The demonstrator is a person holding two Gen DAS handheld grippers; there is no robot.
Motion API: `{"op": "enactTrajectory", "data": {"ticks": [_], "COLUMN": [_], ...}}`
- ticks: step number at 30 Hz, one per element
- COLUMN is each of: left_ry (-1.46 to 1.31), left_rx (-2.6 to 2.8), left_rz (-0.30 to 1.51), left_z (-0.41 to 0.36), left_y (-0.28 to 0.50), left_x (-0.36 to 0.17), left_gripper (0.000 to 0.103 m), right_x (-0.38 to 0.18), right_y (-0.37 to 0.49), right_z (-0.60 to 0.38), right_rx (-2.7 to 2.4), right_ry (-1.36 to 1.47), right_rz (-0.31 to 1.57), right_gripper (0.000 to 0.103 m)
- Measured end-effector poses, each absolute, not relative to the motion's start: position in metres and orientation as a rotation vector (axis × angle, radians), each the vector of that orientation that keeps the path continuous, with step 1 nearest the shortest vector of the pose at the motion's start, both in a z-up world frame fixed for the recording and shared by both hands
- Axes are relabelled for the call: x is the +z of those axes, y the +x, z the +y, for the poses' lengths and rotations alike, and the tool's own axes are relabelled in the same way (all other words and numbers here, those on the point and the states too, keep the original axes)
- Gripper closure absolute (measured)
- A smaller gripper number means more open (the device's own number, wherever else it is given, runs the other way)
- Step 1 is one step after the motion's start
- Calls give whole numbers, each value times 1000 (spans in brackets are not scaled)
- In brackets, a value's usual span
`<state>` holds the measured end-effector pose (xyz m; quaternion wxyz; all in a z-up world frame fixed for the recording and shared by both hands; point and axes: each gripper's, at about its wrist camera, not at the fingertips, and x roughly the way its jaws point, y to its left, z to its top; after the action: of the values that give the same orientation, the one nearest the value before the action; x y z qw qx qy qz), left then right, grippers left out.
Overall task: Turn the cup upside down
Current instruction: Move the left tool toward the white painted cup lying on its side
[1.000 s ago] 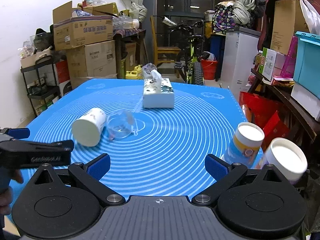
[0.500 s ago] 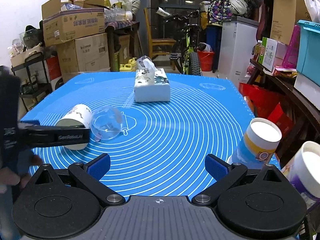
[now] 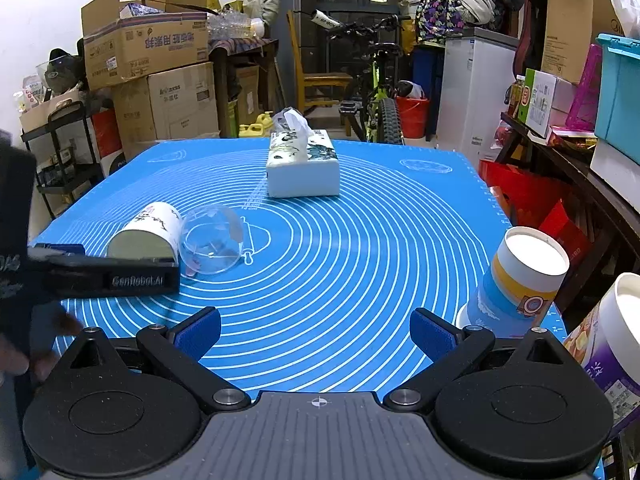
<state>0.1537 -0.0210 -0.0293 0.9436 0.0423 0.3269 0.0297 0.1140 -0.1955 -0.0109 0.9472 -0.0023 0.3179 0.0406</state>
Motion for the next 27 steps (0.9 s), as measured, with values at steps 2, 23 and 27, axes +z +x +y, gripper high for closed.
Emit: {"op": "enactTrajectory", "data": {"ticks": [2,23,27], "left_ry": [92,94,84], "left_rx": [53,53,28], "left_rz": [667,667,663], "left_z": [-24,-22,-23], "left_y": [152,166,150], "left_x": [-29,-38,-32], "left_gripper": [1,41,41], "right_x": [-11,-15,-11], "right_y": [113,116,113], "right_z": [-196,-202,-202], "right_rx": [84,78,79], "right_ry": [1,23,22], "right_rz": [646,659,654], "right_gripper": [2,2,2]}}
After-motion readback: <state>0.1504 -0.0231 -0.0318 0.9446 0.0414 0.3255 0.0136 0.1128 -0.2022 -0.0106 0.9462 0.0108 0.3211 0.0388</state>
